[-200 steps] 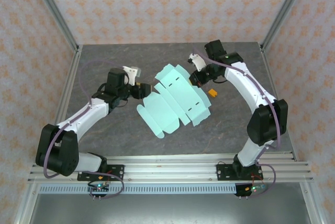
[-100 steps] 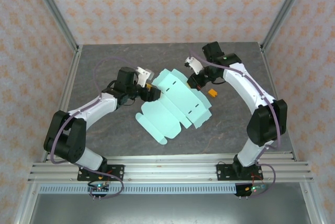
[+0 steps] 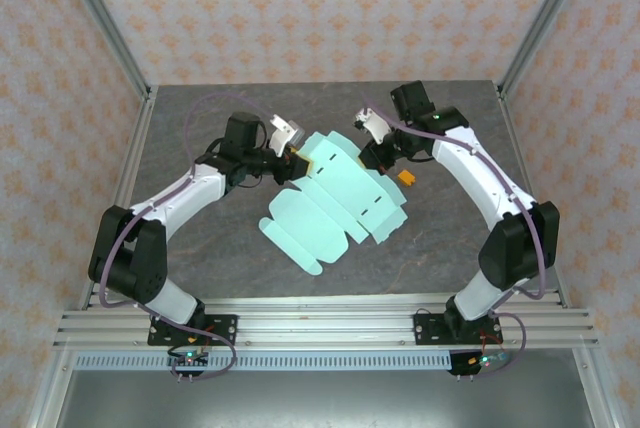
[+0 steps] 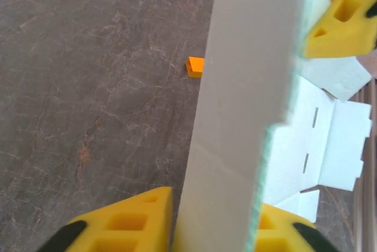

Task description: Fold the paper box

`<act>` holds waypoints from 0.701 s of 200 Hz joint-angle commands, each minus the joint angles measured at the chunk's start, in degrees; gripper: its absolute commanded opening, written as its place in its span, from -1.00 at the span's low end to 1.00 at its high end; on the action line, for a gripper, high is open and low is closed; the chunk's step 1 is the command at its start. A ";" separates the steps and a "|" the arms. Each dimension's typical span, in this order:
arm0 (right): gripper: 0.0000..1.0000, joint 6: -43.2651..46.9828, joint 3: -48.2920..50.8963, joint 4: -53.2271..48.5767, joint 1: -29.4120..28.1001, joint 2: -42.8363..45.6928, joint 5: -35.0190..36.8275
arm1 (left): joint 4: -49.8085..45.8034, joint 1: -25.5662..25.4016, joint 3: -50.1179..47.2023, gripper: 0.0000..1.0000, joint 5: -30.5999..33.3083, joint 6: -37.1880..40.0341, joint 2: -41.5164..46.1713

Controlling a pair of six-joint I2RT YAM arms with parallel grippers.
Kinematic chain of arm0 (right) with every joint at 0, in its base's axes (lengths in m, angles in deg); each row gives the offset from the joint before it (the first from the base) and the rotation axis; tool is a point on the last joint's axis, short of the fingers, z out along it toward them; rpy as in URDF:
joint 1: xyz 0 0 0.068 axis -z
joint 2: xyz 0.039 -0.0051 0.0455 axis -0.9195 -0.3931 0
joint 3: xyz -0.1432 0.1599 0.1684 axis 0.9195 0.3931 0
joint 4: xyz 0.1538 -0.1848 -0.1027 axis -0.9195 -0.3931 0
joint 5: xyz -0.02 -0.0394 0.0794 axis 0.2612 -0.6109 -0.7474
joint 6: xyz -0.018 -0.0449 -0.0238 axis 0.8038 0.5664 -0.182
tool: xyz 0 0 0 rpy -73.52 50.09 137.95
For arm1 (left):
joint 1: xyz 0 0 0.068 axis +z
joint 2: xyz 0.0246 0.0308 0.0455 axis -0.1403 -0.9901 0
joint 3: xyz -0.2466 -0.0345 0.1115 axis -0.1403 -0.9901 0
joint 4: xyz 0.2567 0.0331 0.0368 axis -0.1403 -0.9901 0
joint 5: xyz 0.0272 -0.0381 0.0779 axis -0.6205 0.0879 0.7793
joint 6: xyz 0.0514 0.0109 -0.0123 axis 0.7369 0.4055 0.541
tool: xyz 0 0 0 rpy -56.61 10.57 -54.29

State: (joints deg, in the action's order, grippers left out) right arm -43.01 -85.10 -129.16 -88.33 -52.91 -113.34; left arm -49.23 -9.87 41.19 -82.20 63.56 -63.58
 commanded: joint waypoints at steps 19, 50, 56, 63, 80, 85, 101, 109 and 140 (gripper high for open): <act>-1.00 -1.73 5.33 9.99 -3.18 5.63 11.86 | -6.16 0.00 2.89 -0.74 -3.01 -0.51 0.06; -1.00 -1.73 12.70 19.51 -8.01 10.47 25.38 | -8.08 0.09 4.00 -0.79 -0.61 -5.43 -0.27; -1.00 -1.31 14.37 21.42 -9.40 11.26 28.68 | -8.01 0.14 4.12 -0.79 -0.15 -6.49 -0.33; -1.00 -0.73 16.22 23.81 -10.86 12.01 32.25 | -7.93 0.18 4.22 -0.79 0.21 -7.51 -0.42; -1.00 0.38 19.77 28.72 -14.01 12.91 39.13 | -7.66 0.48 4.50 -0.80 1.05 -9.26 -0.76; -1.00 0.59 20.54 29.90 -14.85 13.00 41.32 | -7.49 0.60 4.52 -0.80 1.22 -9.76 -0.95; -1.00 1.82 23.02 33.31 -16.91 13.15 45.89 | -7.12 1.16 4.75 -0.81 1.34 -10.96 -1.71; -1.00 2.35 23.87 34.45 -17.47 13.32 46.99 | -6.82 1.51 4.71 -0.81 1.42 -11.42 -2.07; -1.00 2.78 27.68 40.68 -19.22 14.04 50.73 | -5.42 2.72 4.88 -0.83 1.02 -13.47 -4.42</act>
State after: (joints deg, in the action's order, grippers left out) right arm -41.81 -59.66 -95.41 -106.32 -40.95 -70.52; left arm -55.88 -8.75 44.23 -83.29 53.97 -66.05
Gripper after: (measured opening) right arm 0.038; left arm 0.090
